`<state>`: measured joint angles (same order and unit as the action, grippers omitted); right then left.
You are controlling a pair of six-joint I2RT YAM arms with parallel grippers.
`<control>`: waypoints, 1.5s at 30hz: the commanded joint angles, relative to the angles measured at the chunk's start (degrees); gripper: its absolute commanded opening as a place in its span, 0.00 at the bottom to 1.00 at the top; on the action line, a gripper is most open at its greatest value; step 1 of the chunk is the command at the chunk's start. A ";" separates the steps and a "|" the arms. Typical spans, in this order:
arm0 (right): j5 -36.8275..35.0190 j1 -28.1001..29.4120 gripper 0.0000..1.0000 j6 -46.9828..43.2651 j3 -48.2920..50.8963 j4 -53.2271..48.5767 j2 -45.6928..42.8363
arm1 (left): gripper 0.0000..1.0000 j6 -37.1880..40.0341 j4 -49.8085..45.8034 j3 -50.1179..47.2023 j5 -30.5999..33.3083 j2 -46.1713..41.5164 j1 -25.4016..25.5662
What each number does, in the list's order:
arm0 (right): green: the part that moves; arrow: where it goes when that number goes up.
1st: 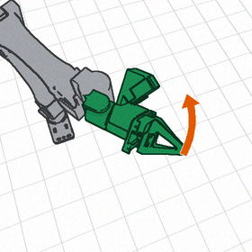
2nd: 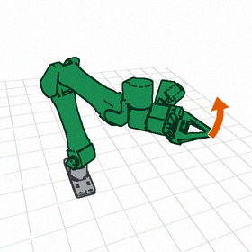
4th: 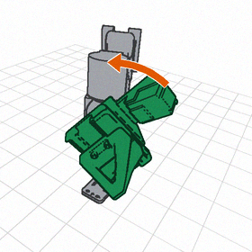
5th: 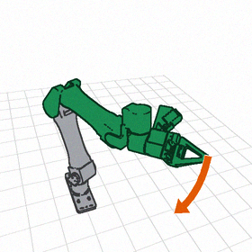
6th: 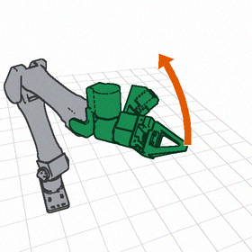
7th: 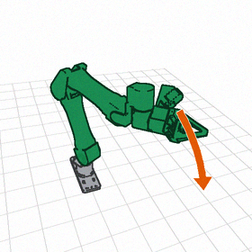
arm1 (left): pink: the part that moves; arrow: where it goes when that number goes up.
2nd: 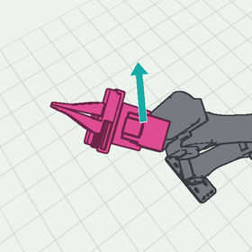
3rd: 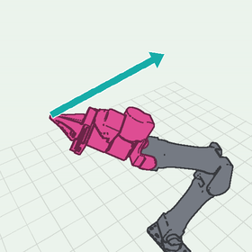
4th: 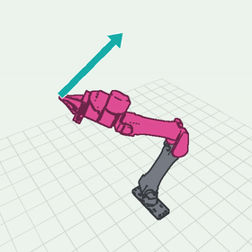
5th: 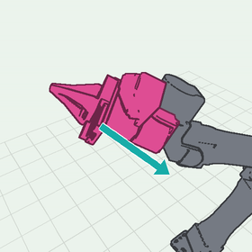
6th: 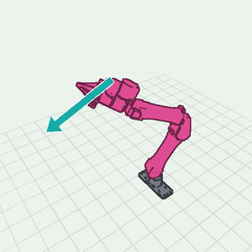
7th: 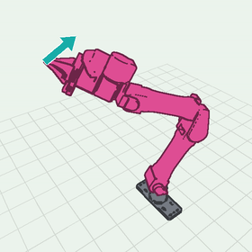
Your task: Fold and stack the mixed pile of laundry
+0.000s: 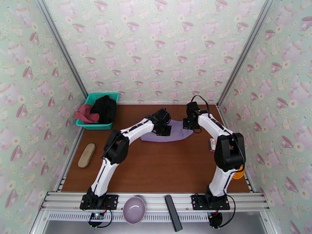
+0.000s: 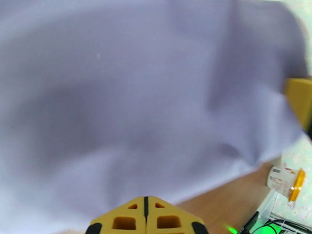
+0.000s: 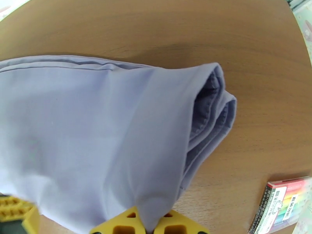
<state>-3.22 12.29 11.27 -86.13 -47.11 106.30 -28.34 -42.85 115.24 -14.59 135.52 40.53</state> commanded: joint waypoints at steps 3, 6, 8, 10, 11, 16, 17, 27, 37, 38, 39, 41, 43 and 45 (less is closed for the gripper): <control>2.67 0.19 0.00 -0.24 -0.03 -0.48 -0.91 | 0.00 -0.19 -3.28 3.83 0.27 5.62 -0.37; 3.76 0.18 0.00 0.20 0.41 -0.32 -1.72 | 0.00 -1.10 -1.53 3.94 -3.07 7.69 0.04; 4.74 0.19 0.00 0.58 0.69 -0.13 -2.01 | 0.00 -1.51 -0.48 3.77 -4.19 8.32 0.38; 6.17 0.27 0.00 0.94 0.65 0.17 -2.27 | 0.00 -1.80 1.00 2.97 -4.85 7.99 0.58; 6.93 0.27 0.00 0.99 0.40 0.31 -2.26 | 0.00 -1.80 1.79 2.49 -5.15 7.67 0.64; 9.54 2.08 0.00 0.61 -5.00 -2.49 -0.71 | 0.00 -0.30 2.32 1.99 -3.94 4.51 0.16; 9.62 2.64 0.00 0.60 -6.16 -3.21 -0.33 | 0.00 0.30 1.68 2.46 -3.18 3.96 -0.19; 7.29 5.30 0.00 1.85 -11.82 -7.64 1.68 | 0.16 8.14 -9.41 9.50 9.75 -5.57 -9.68; 6.12 5.79 0.00 0.25 -16.10 -11.46 2.83 | 0.07 7.59 -4.90 -9.05 14.82 -9.67 -20.67; 6.03 5.94 0.00 0.04 -16.70 -11.85 3.10 | 0.07 7.51 -4.48 -9.62 15.08 -9.11 -21.12; 5.82 6.05 0.00 -0.17 -17.51 -12.39 3.53 | 0.06 7.41 -4.30 -10.09 15.57 -8.31 -21.35; 5.56 6.46 0.00 -0.60 -19.00 -13.09 4.26 | 0.05 7.36 -4.09 -10.62 15.99 -6.91 -21.48; 5.47 6.77 0.00 -0.94 -20.66 -15.36 5.28 | 0.03 7.25 -4.01 -11.08 15.49 -5.81 -21.42; 5.29 7.26 0.00 -1.24 -22.44 -16.48 6.29 | 0.02 6.90 -3.33 -12.53 14.87 -5.60 -21.23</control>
<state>3.22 18.70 11.27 -105.51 -60.20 110.67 -20.99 -47.27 103.74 -0.14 129.91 18.74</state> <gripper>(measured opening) 0.058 0.058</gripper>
